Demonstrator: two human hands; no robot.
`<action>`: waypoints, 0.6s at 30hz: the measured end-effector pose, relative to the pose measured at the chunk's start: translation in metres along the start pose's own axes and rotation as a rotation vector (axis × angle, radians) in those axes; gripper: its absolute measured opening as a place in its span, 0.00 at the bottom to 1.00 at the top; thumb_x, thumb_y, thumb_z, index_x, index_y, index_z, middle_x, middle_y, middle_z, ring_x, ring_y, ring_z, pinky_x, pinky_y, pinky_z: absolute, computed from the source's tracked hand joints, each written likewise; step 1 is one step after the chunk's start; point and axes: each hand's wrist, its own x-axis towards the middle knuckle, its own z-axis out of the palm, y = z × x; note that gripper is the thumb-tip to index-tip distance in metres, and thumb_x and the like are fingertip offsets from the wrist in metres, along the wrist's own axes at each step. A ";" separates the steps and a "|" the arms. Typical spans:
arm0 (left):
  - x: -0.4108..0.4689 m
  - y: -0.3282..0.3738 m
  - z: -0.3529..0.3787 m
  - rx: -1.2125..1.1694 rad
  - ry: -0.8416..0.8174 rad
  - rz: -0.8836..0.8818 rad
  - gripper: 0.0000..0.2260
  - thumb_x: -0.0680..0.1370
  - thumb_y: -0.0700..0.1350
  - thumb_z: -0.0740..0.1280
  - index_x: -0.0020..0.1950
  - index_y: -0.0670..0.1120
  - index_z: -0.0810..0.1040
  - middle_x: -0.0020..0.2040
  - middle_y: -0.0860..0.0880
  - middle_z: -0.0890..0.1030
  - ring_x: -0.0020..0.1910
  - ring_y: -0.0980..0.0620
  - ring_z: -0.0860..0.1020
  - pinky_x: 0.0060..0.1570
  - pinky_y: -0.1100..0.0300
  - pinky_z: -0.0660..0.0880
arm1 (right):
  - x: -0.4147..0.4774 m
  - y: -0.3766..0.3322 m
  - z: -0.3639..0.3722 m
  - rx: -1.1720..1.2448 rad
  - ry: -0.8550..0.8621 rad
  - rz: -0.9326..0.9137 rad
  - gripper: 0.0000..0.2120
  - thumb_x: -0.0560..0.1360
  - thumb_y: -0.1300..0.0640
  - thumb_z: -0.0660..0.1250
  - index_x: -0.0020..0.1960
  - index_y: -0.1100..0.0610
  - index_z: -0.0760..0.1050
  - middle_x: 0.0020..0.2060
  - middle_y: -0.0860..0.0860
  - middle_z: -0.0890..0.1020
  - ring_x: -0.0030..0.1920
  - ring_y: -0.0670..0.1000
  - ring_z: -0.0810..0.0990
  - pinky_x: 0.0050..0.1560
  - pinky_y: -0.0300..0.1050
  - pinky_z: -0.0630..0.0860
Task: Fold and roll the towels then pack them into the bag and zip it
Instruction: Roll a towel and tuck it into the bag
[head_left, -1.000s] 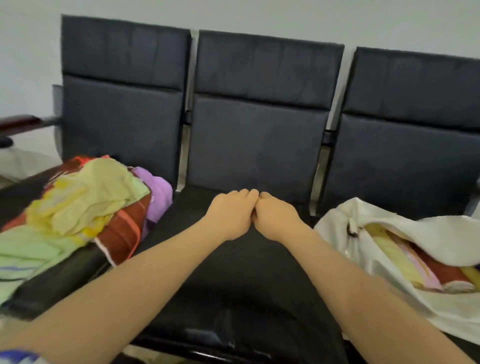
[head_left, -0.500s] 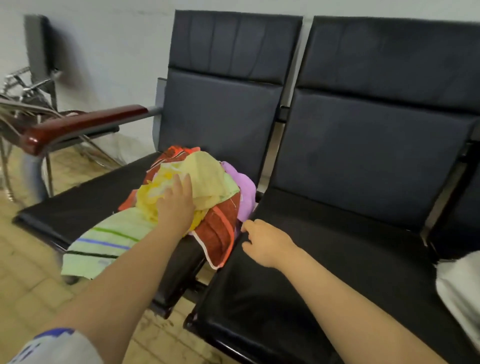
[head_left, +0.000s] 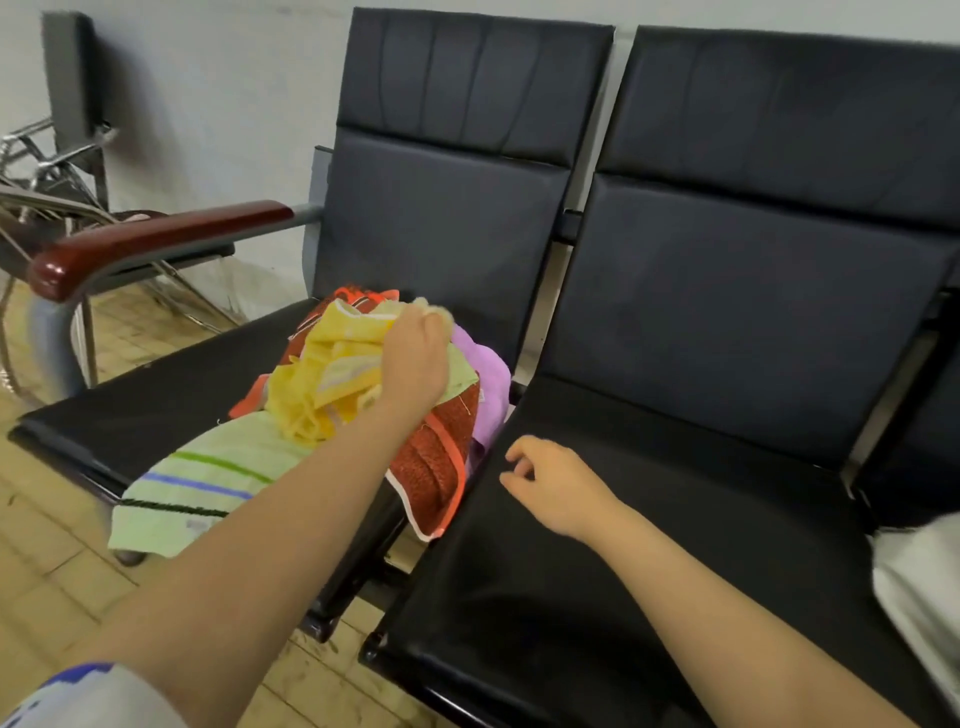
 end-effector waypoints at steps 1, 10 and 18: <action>-0.003 0.025 0.002 -0.080 -0.028 0.022 0.13 0.81 0.39 0.54 0.36 0.45 0.63 0.34 0.50 0.68 0.40 0.45 0.67 0.40 0.58 0.59 | -0.001 -0.002 -0.005 0.102 0.081 0.004 0.16 0.77 0.49 0.65 0.64 0.52 0.71 0.56 0.49 0.77 0.52 0.48 0.77 0.52 0.43 0.75; -0.050 0.195 0.006 -1.261 -0.590 -0.315 0.13 0.81 0.45 0.60 0.58 0.37 0.77 0.58 0.37 0.78 0.59 0.39 0.77 0.65 0.42 0.70 | -0.021 -0.007 -0.102 0.621 0.537 -0.069 0.39 0.66 0.46 0.78 0.71 0.51 0.63 0.64 0.47 0.74 0.65 0.48 0.73 0.61 0.42 0.71; -0.048 0.242 -0.015 -1.362 -0.543 -0.125 0.12 0.80 0.42 0.60 0.58 0.37 0.74 0.53 0.39 0.78 0.52 0.39 0.79 0.51 0.45 0.79 | -0.086 0.042 -0.203 0.346 0.861 -0.144 0.63 0.58 0.24 0.68 0.79 0.50 0.39 0.78 0.51 0.41 0.77 0.49 0.43 0.74 0.68 0.45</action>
